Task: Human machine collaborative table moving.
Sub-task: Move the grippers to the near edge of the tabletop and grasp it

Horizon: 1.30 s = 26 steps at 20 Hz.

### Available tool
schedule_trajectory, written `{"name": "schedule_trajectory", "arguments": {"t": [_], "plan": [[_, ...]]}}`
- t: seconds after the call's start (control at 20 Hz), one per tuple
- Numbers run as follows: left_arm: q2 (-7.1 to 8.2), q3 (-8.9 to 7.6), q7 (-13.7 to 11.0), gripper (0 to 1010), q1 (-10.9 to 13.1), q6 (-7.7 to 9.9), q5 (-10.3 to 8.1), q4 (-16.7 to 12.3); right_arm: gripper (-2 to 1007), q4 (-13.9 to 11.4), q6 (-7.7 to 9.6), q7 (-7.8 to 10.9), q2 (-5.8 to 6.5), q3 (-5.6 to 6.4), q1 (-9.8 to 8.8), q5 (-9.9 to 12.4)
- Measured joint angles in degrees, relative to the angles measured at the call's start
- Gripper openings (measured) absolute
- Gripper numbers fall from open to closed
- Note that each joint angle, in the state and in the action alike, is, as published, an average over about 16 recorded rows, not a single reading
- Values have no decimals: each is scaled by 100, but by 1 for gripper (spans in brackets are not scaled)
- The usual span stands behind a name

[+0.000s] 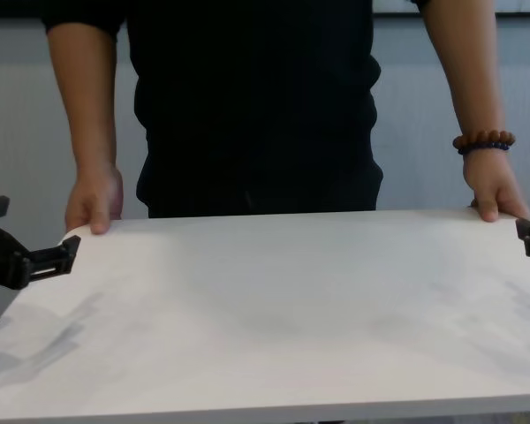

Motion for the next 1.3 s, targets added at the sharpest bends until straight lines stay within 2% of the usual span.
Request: {"name": "schedule_trajectory", "arguments": {"t": [0.45,0.75,1.05,1.3], "plan": [[-8,0,8,1004,6,-4,13,-6,1000,-30,-16,-31,13,10,-20,-26],[-25,-19,55,1004,104,-17,79,-120,1000,-281,-73,-182,130,84,-187,-229],[56,-118,138,1004,404,-36,173,-436,1000,-683,-123,-363,306,213,-496,-488],[306,-300,208,1004,838,1,261,-908,1000,-1073,-93,-445,470,299,-799,-730]]}}
